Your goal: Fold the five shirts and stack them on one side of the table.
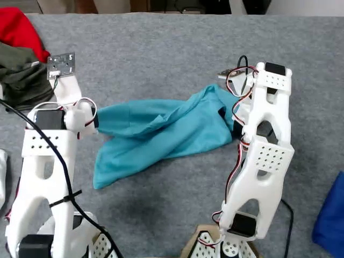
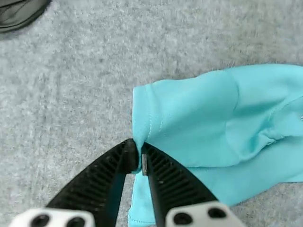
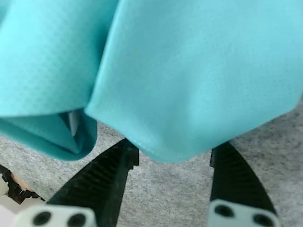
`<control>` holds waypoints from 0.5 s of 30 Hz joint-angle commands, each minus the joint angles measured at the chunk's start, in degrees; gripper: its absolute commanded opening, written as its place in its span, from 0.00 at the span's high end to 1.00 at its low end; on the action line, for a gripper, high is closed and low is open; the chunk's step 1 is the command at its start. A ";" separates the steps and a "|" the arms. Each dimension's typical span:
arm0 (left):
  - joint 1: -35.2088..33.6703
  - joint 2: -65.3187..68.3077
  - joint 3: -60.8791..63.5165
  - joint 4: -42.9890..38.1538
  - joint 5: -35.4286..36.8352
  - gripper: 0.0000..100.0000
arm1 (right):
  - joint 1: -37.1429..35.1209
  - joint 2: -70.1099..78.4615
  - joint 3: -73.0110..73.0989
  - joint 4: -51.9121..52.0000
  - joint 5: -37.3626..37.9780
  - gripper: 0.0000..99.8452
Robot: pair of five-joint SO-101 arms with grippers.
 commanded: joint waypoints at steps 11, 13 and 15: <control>-0.44 -2.15 0.00 -1.23 -0.35 0.98 | 1.63 4.09 0.13 1.41 0.53 0.75; -0.35 -2.15 0.00 -1.23 -0.35 0.98 | 1.63 4.09 0.13 1.41 0.53 0.75; -0.35 -2.15 0.00 -1.23 -0.35 0.98 | 1.63 4.09 0.13 1.41 0.53 0.75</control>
